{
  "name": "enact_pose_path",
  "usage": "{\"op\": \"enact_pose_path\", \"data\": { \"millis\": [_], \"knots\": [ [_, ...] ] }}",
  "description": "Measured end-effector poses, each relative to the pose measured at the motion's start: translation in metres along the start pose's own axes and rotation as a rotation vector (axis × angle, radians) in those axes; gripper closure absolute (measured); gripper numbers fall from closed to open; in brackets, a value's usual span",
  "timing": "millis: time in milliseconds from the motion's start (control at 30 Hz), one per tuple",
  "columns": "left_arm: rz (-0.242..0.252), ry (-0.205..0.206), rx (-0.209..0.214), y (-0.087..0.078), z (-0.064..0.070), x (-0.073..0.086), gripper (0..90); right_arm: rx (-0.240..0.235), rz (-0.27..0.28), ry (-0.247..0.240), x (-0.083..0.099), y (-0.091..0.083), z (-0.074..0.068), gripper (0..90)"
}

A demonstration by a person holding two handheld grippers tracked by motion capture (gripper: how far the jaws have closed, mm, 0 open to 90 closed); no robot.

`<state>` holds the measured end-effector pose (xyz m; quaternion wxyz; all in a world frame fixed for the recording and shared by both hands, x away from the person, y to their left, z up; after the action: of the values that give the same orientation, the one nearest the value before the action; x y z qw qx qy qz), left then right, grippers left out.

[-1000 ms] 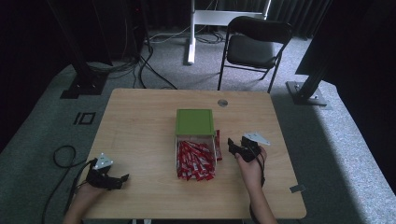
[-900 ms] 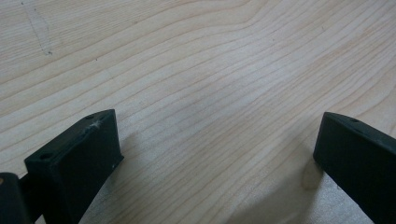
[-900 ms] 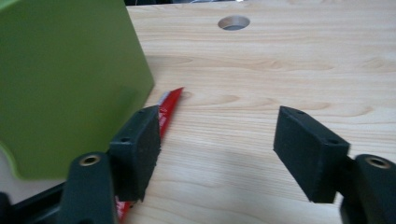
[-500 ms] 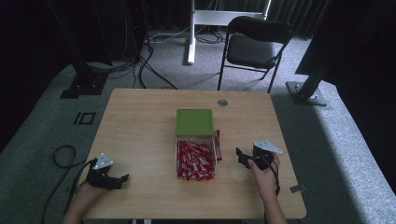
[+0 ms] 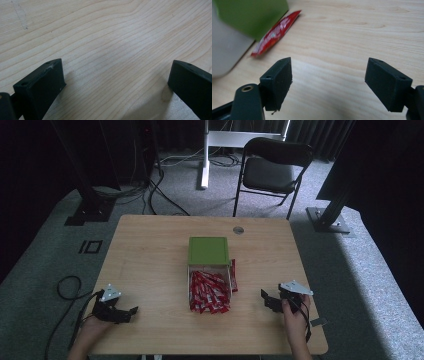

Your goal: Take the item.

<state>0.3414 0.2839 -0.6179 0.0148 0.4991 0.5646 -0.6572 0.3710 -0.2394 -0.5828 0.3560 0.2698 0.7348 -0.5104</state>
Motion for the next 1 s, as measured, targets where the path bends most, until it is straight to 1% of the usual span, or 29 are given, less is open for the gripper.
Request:
{"op": "enact_pose_path", "data": {
  "millis": [67, 167, 200, 267, 300, 333, 367, 433, 467, 533, 567, 600, 667, 767, 800, 833, 867, 933, 1000],
  "knots": [
    [0.0, 0.0, 0.0, 0.0, 0.0, 0.0, 1.4, -0.013, -0.024, -0.03, 0.006, -0.002, 0.0, 19.1],
    [0.0, 0.0, 0.0, 0.0, 0.0, 0.0, 1.4, -0.027, -0.04, -0.028, 0.013, -0.003, 0.001, 19.1],
    [0.0, 0.0, 0.0, 0.0, 0.0, 0.0, 1.4, -0.021, -0.052, -0.074, 0.021, -0.005, 0.004, 18.4],
    [0.0, 0.0, 0.0, 0.0, 0.0, 0.0, 1.4, -0.033, -0.06, -0.083, 0.026, -0.008, 0.004, 18.2],
    [0.0, 0.0, 0.0, 0.0, 0.0, 0.0, 1.4, -0.033, -0.06, -0.083, 0.026, -0.008, 0.004, 18.2],
    [0.0, 0.0, 0.0, 0.0, 0.0, 0.0, 1.4, -0.043, -0.066, -0.091, 0.028, -0.009, 0.004, 18.2],
    [0.0, 0.0, 0.0, 0.0, 0.0, 0.0, 1.4, -0.053, -0.067, -0.112, 0.031, -0.013, 0.003, 18.2],
    [0.0, 0.0, 0.0, 0.0, 0.0, 0.0, 1.4, -0.073, -0.071, -0.137, 0.033, -0.016, 0.001, 18.1],
    [0.0, 0.0, 0.0, 0.0, 0.0, 0.0, 1.4, -0.073, -0.071, -0.137, 0.033, -0.016, 0.001, 18.1],
    [0.0, 0.0, 0.0, 0.0, 0.0, 0.0, 1.4, -0.096, -0.072, -0.173, 0.036, -0.018, -0.001, 16.3],
    [0.0, 0.0, 0.0, 0.0, 0.0, 0.0, 1.4, -0.113, -0.078, -0.184, 0.038, -0.019, -0.002, 14.9],
    [0.0, 0.0, 0.0, 0.0, 0.0, 0.0, 1.5, -0.13, -0.091, -0.211, 0.042, -0.021, -0.003, 14.5],
    [0.0, 0.0, 0.0, 0.0, 0.0, 0.0, 1.4, -0.149, -0.112, -0.23, 0.047, -0.022, -0.004, 14.6],
    [0.0, 0.0, 0.0, 0.0, 0.0, 0.0, 1.4, -0.148, -0.125, -0.237, 0.05, -0.024, -0.003, 14.6],
    [0.0, 0.0, 0.0, 0.0, 0.0, 0.0, 1.5, -0.159, -0.131, -0.236, 0.053, -0.026, -0.003, 14.6],
    [0.0, 0.0, 0.0, 0.0, 0.0, 0.0, 1.4, -0.162, -0.136, -0.22, 0.055, -0.028, -0.001, 14.6],
    [0.0, 0.0, 0.0, 0.0, 0.0, 0.0, 1.4, -0.162, -0.136, -0.22, 0.055, -0.028, -0.001, 14.6],
    [0.0, 0.0, 0.0, 0.0, 0.0, 0.0, 1.4, -0.171, -0.145, -0.198, 0.058, -0.03, -0.001, 14.6],
    [0.0, 0.0, 0.0, 0.0, 0.0, 0.0, 1.4, -0.168, -0.141, -0.195, 0.059, -0.031, 0.0, 14.6]
  ]
}}
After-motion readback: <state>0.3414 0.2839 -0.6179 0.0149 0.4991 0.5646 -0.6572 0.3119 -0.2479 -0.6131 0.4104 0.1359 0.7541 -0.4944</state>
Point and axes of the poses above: each handheld gripper's, and its own axes: y roughly forward along the jaws, x roughly out of its underside, z roughly to its right, the point moved 9 cm from there along y, roughly forward along the jaws, and after that the axes turned 10 degrees about y, right-handed, at the moved point
